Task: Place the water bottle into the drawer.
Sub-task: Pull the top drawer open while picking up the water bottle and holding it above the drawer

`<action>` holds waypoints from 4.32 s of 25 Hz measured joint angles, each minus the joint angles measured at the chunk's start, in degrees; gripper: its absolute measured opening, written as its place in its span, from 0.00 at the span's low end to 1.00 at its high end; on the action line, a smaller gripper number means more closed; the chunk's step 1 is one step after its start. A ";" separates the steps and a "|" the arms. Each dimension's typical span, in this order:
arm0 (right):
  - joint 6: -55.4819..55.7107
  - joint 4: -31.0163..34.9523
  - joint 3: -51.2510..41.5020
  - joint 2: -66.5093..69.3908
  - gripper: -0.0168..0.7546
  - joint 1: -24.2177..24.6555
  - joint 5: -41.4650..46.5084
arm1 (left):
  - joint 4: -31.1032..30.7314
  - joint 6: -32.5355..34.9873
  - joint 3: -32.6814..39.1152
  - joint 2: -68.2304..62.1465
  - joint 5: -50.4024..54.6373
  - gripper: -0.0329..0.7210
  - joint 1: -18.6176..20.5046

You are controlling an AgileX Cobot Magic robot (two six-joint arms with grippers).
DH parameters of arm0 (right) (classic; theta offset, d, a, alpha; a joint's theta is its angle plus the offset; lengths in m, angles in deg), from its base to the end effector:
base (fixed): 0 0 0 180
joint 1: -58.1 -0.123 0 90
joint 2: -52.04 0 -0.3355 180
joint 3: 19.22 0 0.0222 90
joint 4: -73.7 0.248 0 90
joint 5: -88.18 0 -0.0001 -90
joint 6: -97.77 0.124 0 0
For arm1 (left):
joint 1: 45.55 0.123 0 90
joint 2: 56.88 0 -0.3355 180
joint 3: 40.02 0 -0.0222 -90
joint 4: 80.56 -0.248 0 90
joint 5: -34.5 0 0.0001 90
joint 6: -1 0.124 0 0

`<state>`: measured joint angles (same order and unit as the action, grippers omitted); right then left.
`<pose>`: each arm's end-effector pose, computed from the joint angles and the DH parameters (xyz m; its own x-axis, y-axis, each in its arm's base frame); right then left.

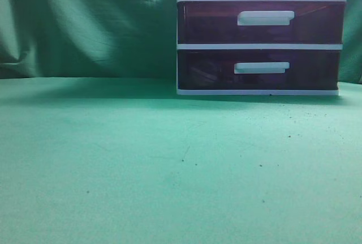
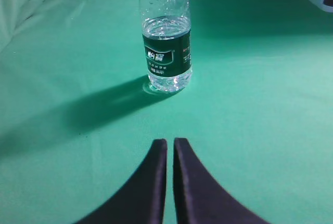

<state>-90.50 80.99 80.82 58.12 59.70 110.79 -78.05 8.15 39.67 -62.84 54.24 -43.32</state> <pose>0.0298 0.0052 0.1584 -0.3163 -0.0179 -0.9485 -0.0268 0.9996 -0.0099 0.0315 -0.0006 0.1658 -0.2660 0.0732 -0.9612 -0.0025 0.9971 0.0766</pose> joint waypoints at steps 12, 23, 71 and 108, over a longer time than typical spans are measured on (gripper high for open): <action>0.00 0.00 0.00 0.00 0.02 0.00 0.00 | 0.00 0.00 0.00 0.00 0.00 0.04 0.00; 0.00 0.00 0.00 0.00 0.02 0.00 0.00 | 5.97 -0.77 0.00 0.00 -3.53 0.04 0.00; 0.00 0.00 0.00 0.00 0.02 0.00 0.00 | 0.99 -4.30 -26.33 -75.09 -40.71 0.89 -3.28; -0.25 -0.60 -0.13 0.00 0.08 0.00 -4.17 | -47.38 -42.92 -40.14 -69.72 -31.44 0.44 -9.15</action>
<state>-90.75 80.39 80.70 58.12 59.70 106.61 -125.42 -34.76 -0.48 -132.56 22.80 -52.47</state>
